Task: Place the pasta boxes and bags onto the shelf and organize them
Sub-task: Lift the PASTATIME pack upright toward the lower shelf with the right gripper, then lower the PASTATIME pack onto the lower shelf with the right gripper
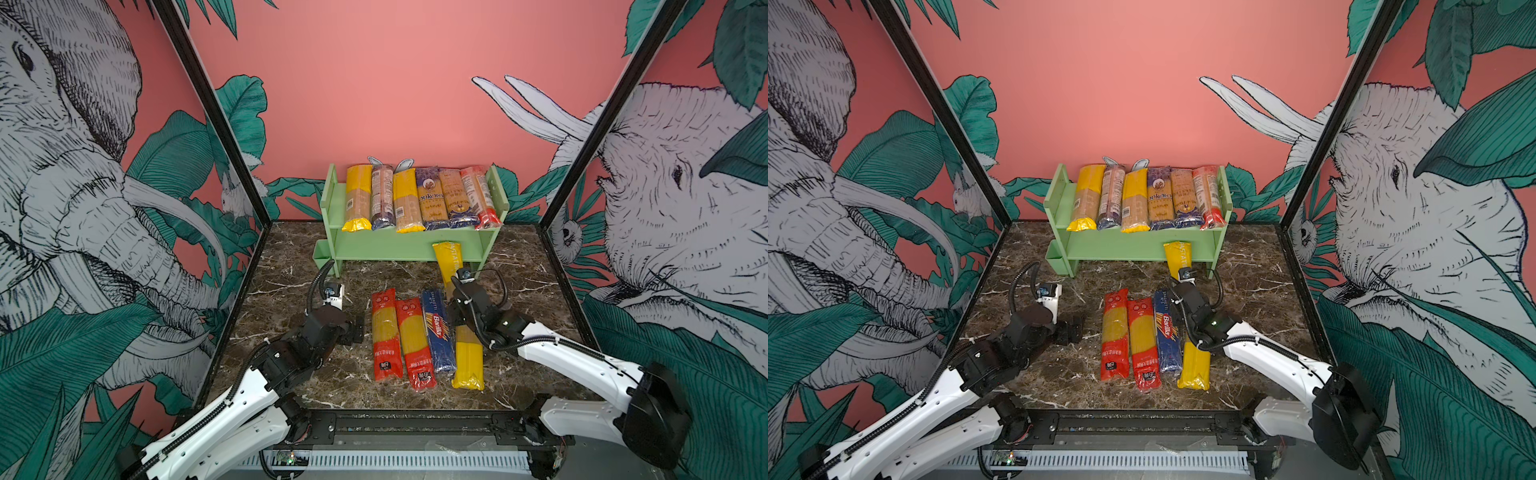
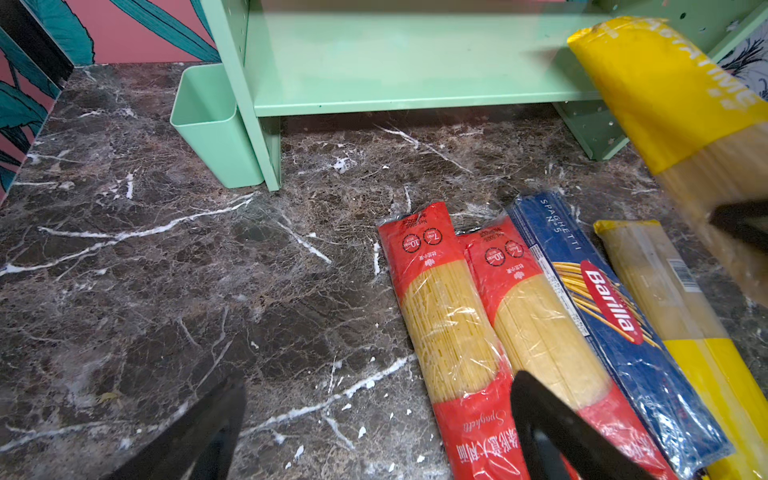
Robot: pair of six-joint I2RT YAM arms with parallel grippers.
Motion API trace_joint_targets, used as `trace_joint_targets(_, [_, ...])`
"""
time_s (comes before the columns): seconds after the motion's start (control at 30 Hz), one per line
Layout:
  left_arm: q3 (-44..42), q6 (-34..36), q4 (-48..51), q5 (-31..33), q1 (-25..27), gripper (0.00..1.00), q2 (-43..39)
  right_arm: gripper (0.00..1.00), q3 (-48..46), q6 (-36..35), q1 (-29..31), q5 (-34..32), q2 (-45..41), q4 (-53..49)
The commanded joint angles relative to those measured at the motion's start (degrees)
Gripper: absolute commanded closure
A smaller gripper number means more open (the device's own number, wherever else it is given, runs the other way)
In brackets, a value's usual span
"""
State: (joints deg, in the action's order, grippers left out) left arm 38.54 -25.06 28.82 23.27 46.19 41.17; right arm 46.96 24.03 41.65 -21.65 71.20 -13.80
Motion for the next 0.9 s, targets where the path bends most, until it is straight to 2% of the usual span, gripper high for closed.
trace_joint_targets(0.0, [1.9,1.2,-0.8,1.1,0.2,0.01,0.0,1.0,4.2,-2.4,-3.5,1.1,0.8,11.5])
trace_joint_targets(0.27, [2.2,2.0,-0.8,2.3,0.1,0.0,0.3,1.0,7.8,-5.4,-9.4,5.3,6.3,18.0])
trace_joint_targets(0.63, [2.9,2.8,-1.5,3.3,0.1,0.01,2.3,1.0,4.3,-7.0,-13.8,8.4,10.4,31.8])
trace_joint_targets(0.87, [3.7,3.2,-1.9,3.4,0.1,0.01,3.7,1.0,6.5,-7.5,-15.3,9.3,12.6,33.4])
